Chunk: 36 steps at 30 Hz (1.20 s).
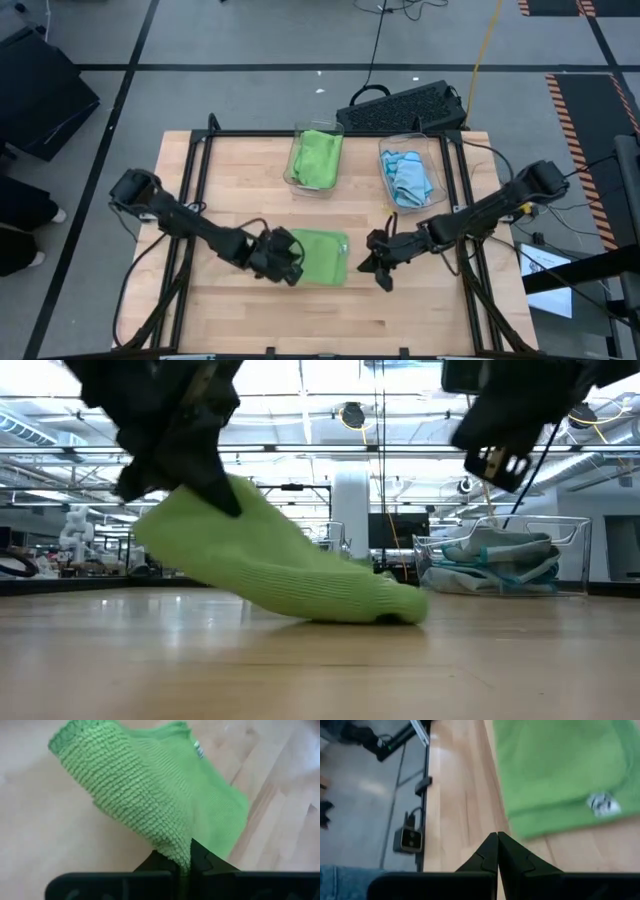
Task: Fold microfiber towels
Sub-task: Put the green microfiber towel into the left transparent bin
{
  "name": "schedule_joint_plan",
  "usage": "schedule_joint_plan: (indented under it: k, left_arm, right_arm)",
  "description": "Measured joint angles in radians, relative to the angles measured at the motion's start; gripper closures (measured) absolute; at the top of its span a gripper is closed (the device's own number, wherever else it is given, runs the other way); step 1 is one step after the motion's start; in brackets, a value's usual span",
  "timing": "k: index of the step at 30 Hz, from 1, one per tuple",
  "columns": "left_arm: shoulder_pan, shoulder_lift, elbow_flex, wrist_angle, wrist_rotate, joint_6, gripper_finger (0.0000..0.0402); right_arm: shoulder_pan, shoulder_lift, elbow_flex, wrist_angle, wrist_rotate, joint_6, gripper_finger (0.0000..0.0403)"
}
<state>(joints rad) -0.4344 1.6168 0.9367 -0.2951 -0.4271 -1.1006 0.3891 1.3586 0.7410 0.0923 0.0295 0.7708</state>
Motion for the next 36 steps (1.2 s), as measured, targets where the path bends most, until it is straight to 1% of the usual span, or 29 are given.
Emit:
schedule_joint_plan:
  k: [3,7,10,12,14,18,22,26,31,35,36]
  left_arm:
    - [0.036,-0.068,0.000,-0.032,0.002,0.133,0.0398]
    - [0.091,-0.162,0.001,-0.055,0.010,0.284,0.0398]
    - [0.139,-0.220,0.001,-0.058,0.060,0.415,0.0398]
    - [0.175,-0.252,0.020,-0.111,0.109,0.497,0.0398]
    - [0.219,-0.263,0.071,-0.208,0.171,0.572,0.0398]
    - [0.313,-0.262,0.226,-0.457,0.291,0.778,0.0398]
    - [0.405,-0.254,0.372,-0.596,0.358,0.967,0.0398]
    - [0.476,-0.257,0.499,-0.696,0.371,1.140,0.0398]
    - [0.561,-0.242,0.601,-0.778,0.371,1.358,0.0398]
    - [0.618,-0.189,0.677,-0.836,0.316,1.565,0.0398]
    - [0.629,-0.173,0.696,-0.828,0.301,1.618,0.0398]
  right_arm:
    - [0.012,-0.055,0.000,-0.088,0.008,-0.009,0.0403]
    - [0.033,-0.118,0.000,-0.178,0.051,-0.024,0.0403]
    - [0.044,-0.150,-0.001,-0.224,0.075,-0.031,0.0403]
    - [0.045,-0.164,0.000,-0.227,0.080,-0.032,0.0403]
    - [0.045,-0.169,0.000,-0.237,0.081,-0.032,0.0403]
    - [0.045,-0.167,0.000,-0.239,0.081,-0.022,0.0403]
    - [0.045,-0.167,0.000,-0.247,0.161,-0.006,0.0403]
    - [0.036,-0.167,0.000,-0.258,0.230,0.047,0.0403]
    - [0.017,-0.167,0.000,-0.263,0.287,0.166,0.0403]
    - [0.004,-0.167,0.000,-0.267,0.337,0.236,0.0403]
    - [-0.002,-0.167,-0.001,-0.271,0.342,0.250,0.0403]
